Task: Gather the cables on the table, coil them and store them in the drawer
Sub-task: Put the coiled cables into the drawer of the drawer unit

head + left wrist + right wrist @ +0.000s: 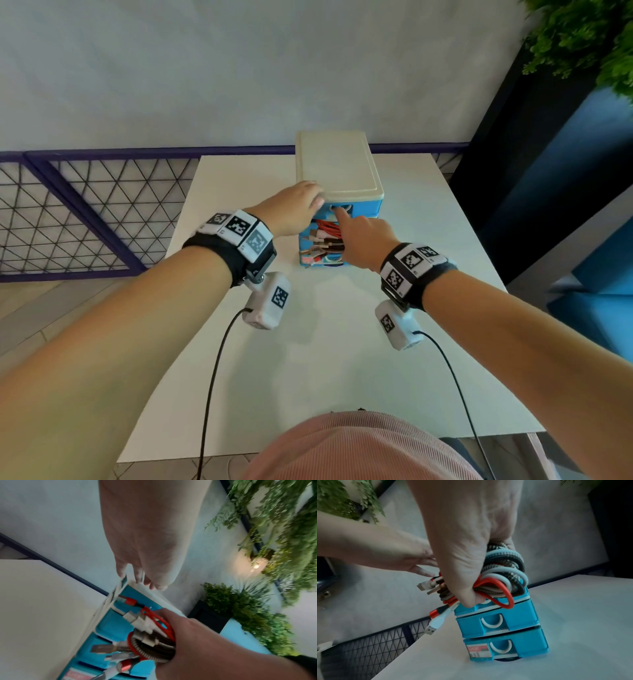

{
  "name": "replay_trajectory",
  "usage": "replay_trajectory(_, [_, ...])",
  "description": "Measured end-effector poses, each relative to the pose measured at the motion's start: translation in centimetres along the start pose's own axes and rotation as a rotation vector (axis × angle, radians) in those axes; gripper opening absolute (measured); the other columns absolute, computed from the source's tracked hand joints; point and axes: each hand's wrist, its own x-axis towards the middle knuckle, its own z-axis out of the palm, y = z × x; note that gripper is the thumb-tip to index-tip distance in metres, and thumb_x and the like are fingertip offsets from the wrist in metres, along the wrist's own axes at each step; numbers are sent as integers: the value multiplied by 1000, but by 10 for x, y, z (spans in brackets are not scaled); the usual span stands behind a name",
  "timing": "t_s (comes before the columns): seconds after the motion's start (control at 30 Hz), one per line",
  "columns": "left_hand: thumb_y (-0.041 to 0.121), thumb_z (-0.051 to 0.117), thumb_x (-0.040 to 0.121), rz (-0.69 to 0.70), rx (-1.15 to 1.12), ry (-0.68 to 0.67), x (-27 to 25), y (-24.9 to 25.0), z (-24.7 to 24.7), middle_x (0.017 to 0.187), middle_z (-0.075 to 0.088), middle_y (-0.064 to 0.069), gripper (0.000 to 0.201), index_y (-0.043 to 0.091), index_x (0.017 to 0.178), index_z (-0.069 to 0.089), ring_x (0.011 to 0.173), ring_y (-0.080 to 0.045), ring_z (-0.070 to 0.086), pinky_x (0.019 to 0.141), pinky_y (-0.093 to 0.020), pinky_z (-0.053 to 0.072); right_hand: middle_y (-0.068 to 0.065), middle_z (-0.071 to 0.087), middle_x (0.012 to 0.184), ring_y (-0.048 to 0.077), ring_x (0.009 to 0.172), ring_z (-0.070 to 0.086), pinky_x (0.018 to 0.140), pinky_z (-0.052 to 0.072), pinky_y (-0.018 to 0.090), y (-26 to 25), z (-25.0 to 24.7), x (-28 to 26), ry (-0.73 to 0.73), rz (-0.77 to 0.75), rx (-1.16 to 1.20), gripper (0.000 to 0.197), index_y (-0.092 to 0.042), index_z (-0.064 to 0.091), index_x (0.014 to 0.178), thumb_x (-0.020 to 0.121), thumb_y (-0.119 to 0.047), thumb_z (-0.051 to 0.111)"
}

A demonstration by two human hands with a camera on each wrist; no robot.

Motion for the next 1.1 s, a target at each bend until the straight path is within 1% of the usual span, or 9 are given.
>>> replay_trajectory(0.1, [15,31,102,19,41,12,6,-5,2,145,40,-13,39,5,138,41,134,-27,38,112,-38,29,2,57,81,25,64,51,57,41,33,-3,-4,3,-25,35,67,58,-12,33,134,82,-17,57])
replay_trajectory(0.27, [6,38,98,56,57,84,15,-12,-2,122,55,-11,29,8,120,56,108,-27,53,94,-44,44,3,61,89,23,71,57,57,43,32,3,-23,0,-89,-11,101,44,-14,43,115,78,-27,64])
replay_trajectory(0.4, [14,51,93,60,30,151,23,-15,-2,117,57,-7,21,11,113,59,106,-26,54,91,-44,45,-1,58,86,20,75,56,63,47,32,4,-41,-23,-210,-96,34,32,-18,48,104,78,-29,64])
replay_trajectory(0.57, [24,75,74,66,171,102,23,-7,-1,115,47,-3,48,15,112,49,105,-22,45,77,-39,45,-2,60,84,16,76,58,73,52,29,11,-73,-30,-344,-123,0,29,-19,54,101,77,-28,68])
replay_trajectory(0.67, [38,78,68,60,223,45,22,-8,6,122,41,-10,69,9,120,43,112,-31,43,87,-46,45,0,63,83,17,75,60,76,53,29,24,-95,-24,-361,-72,-6,28,-15,59,100,77,-26,70])
replay_trajectory(0.77, [57,77,61,7,281,-60,19,-11,10,137,30,-11,99,6,133,30,130,-35,32,106,-55,31,2,63,76,19,69,59,69,51,30,36,-108,-14,-288,0,-32,26,-11,62,94,76,-28,68])
replay_trajectory(0.87, [57,77,61,-20,270,-120,17,-10,11,150,14,-9,112,9,142,15,140,-32,15,113,-59,16,2,55,69,18,61,53,57,42,28,35,-105,-8,-123,87,-111,20,-9,59,92,80,-25,62])
replay_trajectory(0.97, [58,78,58,-15,198,-124,17,-10,10,151,13,-5,116,13,143,14,142,-29,14,113,-59,15,-1,49,68,16,55,46,51,36,27,23,-86,-10,-59,133,-236,12,-10,58,95,85,-16,54])
replay_trajectory(1.1, [59,80,56,-29,150,-147,16,-13,8,155,8,0,121,18,146,10,144,-24,9,116,-57,8,3,61,87,26,79,64,70,55,34,8,-61,-11,-167,142,-325,20,-6,57,106,86,-8,54])
